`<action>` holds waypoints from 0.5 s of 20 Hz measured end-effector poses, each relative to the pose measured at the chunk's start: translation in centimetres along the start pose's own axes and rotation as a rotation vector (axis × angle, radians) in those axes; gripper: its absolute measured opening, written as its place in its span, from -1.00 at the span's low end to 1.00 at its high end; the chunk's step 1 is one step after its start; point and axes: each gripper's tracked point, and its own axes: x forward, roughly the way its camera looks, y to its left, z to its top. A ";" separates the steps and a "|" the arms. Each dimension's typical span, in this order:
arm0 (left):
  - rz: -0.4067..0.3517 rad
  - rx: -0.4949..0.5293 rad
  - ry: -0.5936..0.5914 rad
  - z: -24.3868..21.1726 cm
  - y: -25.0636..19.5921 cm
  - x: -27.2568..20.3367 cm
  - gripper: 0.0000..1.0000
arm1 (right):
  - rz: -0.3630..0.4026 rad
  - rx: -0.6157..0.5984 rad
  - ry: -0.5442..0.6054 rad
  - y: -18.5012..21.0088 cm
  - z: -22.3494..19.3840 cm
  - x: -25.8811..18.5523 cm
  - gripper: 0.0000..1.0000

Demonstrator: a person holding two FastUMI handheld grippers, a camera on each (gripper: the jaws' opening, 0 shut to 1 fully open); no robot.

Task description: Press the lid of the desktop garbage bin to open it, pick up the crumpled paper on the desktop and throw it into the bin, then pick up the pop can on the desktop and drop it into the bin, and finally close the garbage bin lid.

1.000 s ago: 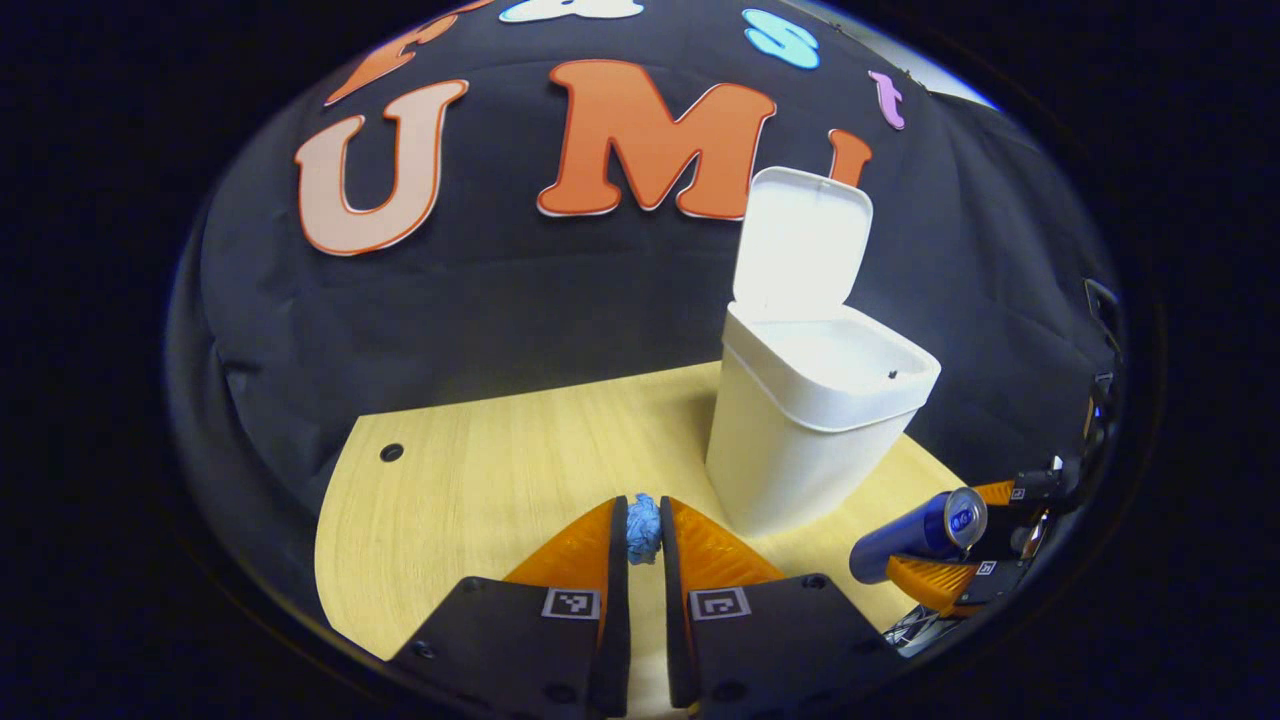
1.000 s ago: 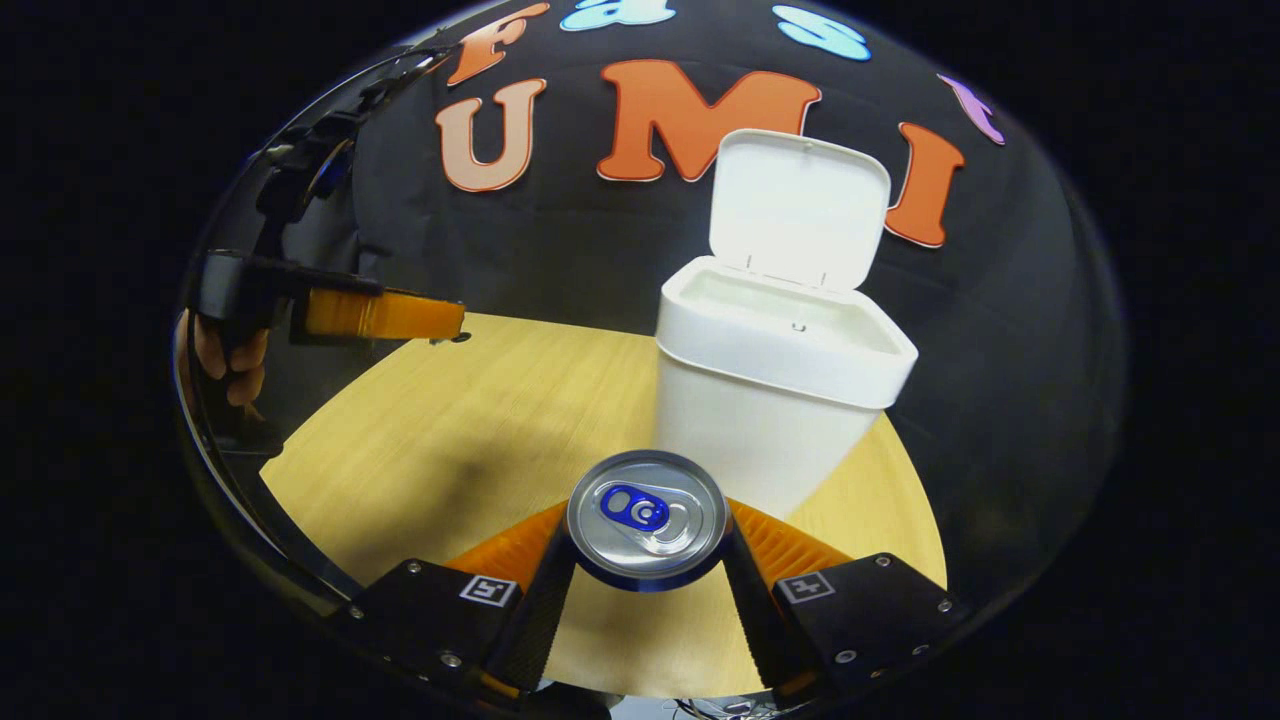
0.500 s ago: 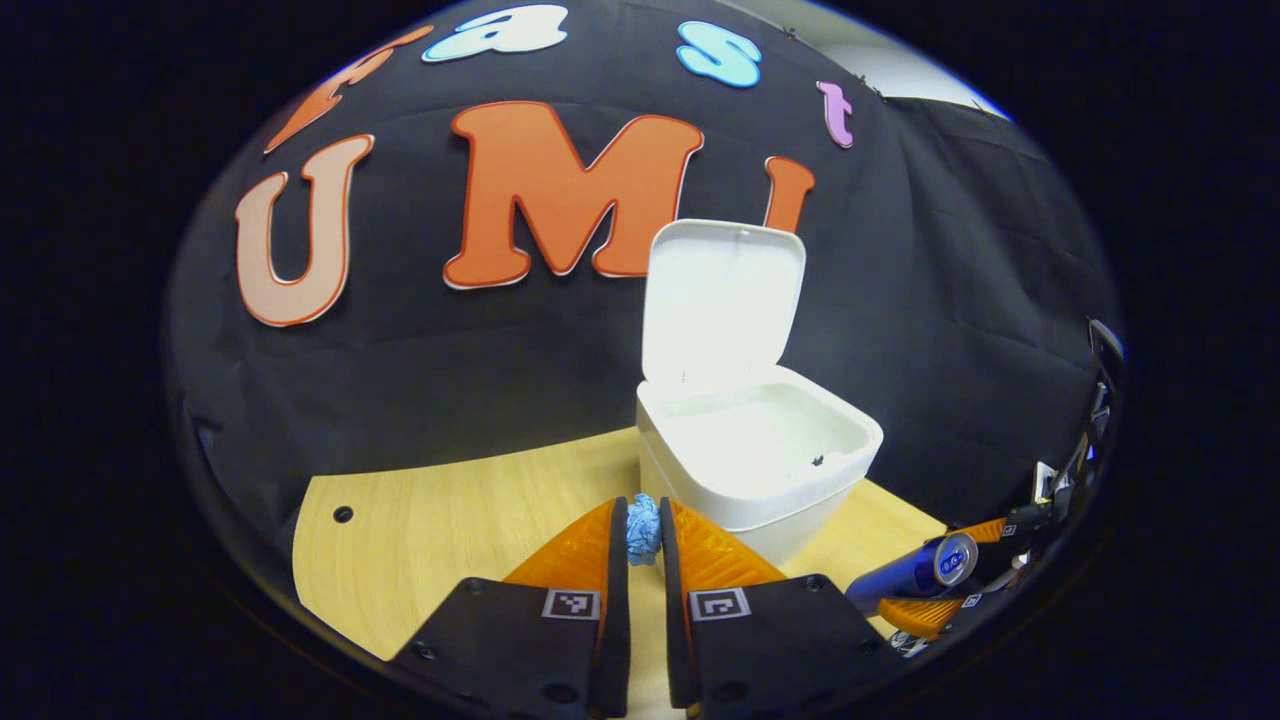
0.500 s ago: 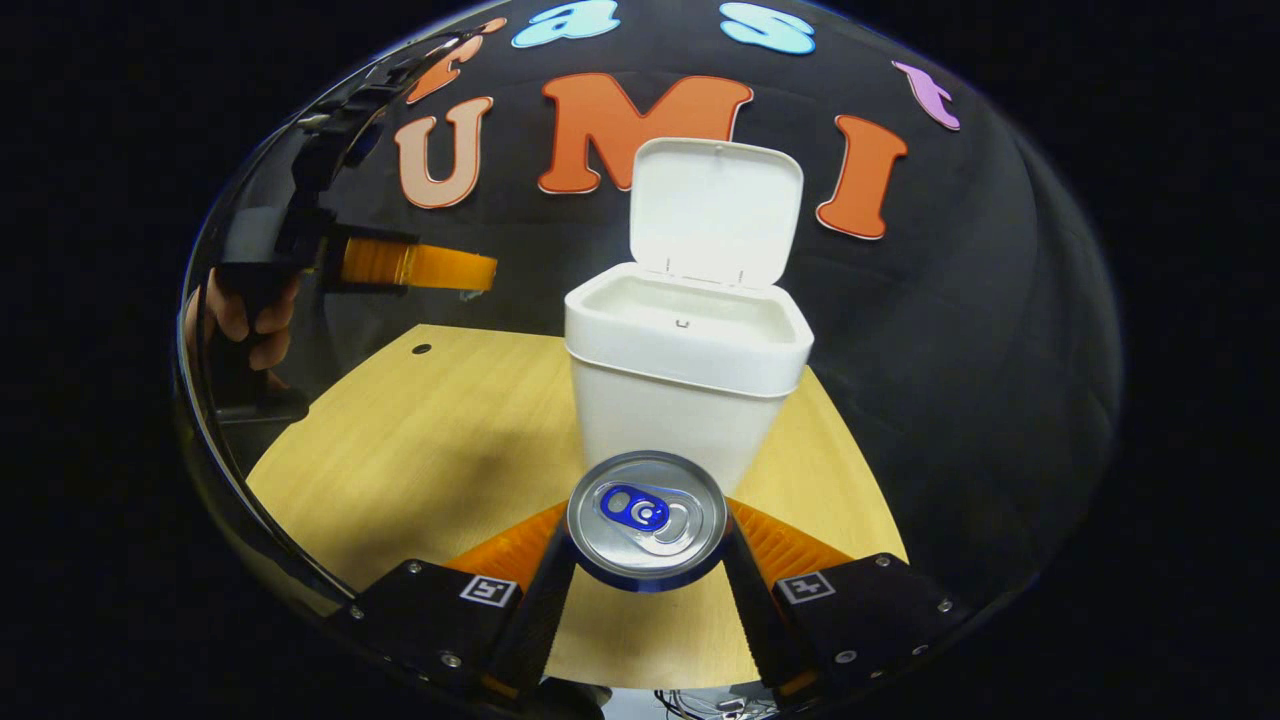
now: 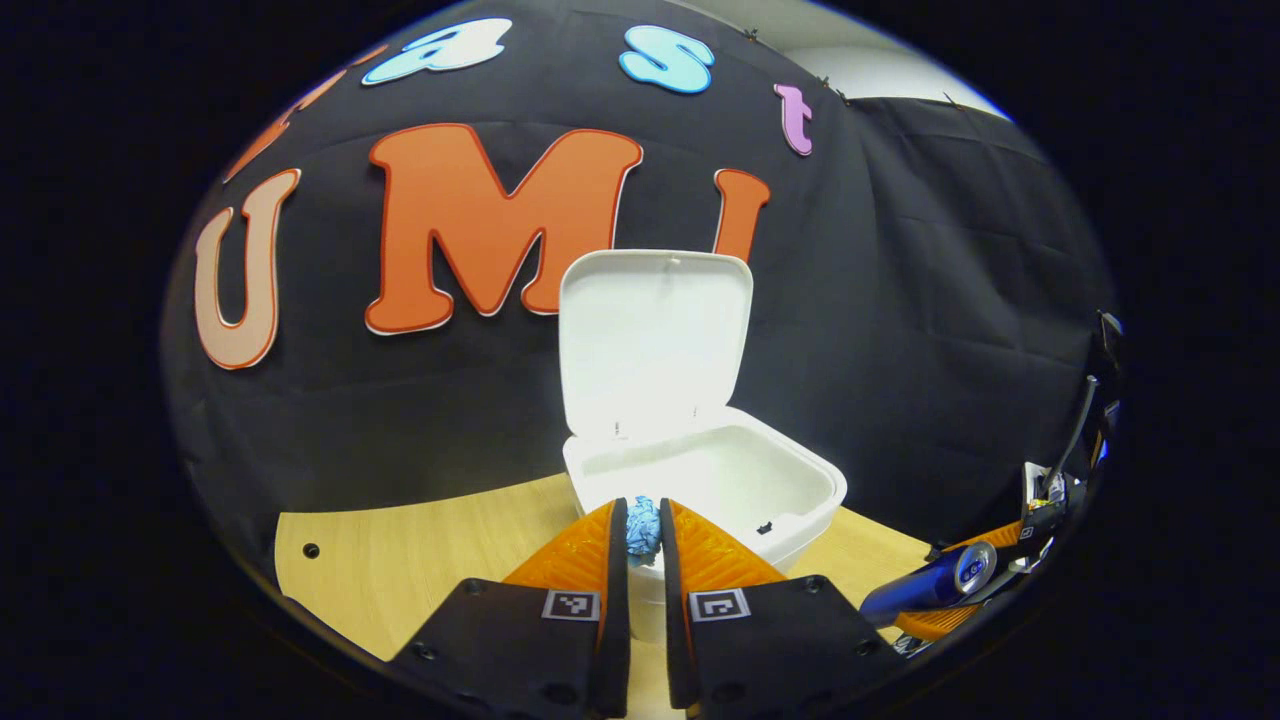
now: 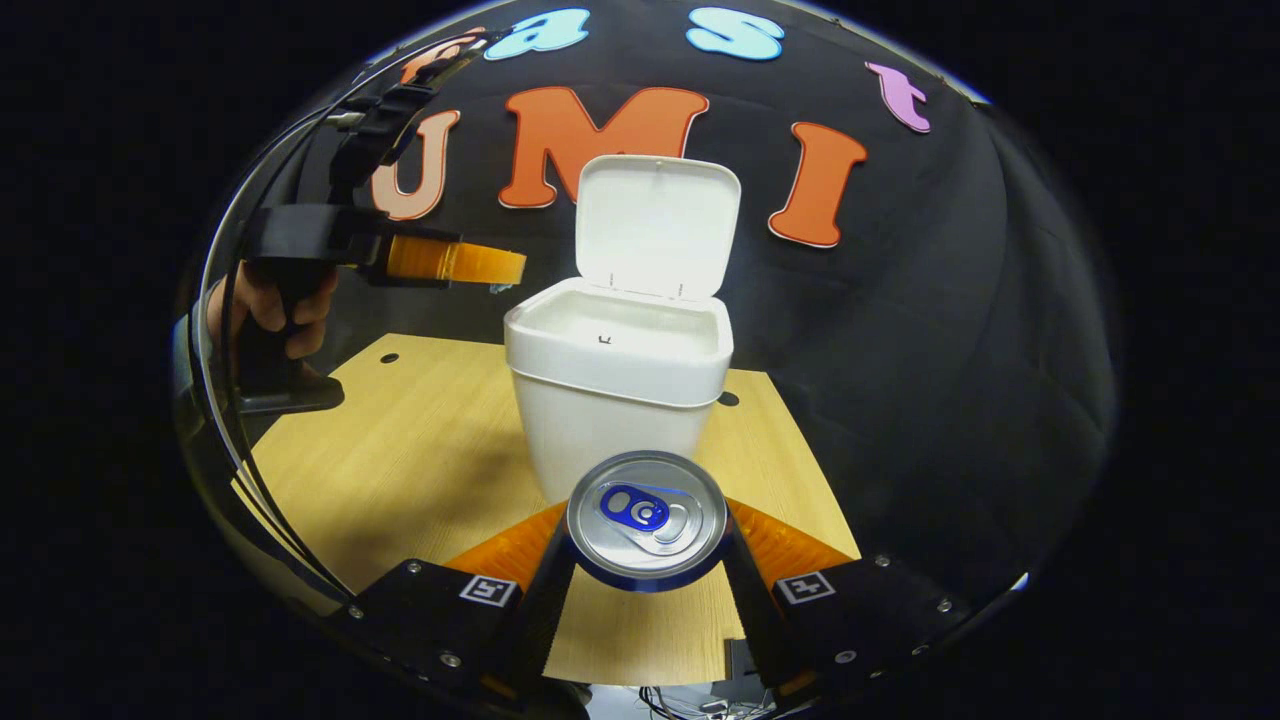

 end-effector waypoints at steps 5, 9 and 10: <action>-0.027 0.014 0.023 -0.8 -1.4 1.8 -0.63 | -0.023 0.017 -0.006 -2.0 0.7 -0.2 0.59; -0.041 0.020 0.052 -2.1 -2.1 2.7 -0.61 | -0.019 -0.004 -0.012 -3.1 1.4 0.4 0.59; -0.039 0.023 0.060 -2.2 -2.1 2.7 -0.61 | -0.020 -0.015 -0.013 -3.5 1.6 0.6 0.58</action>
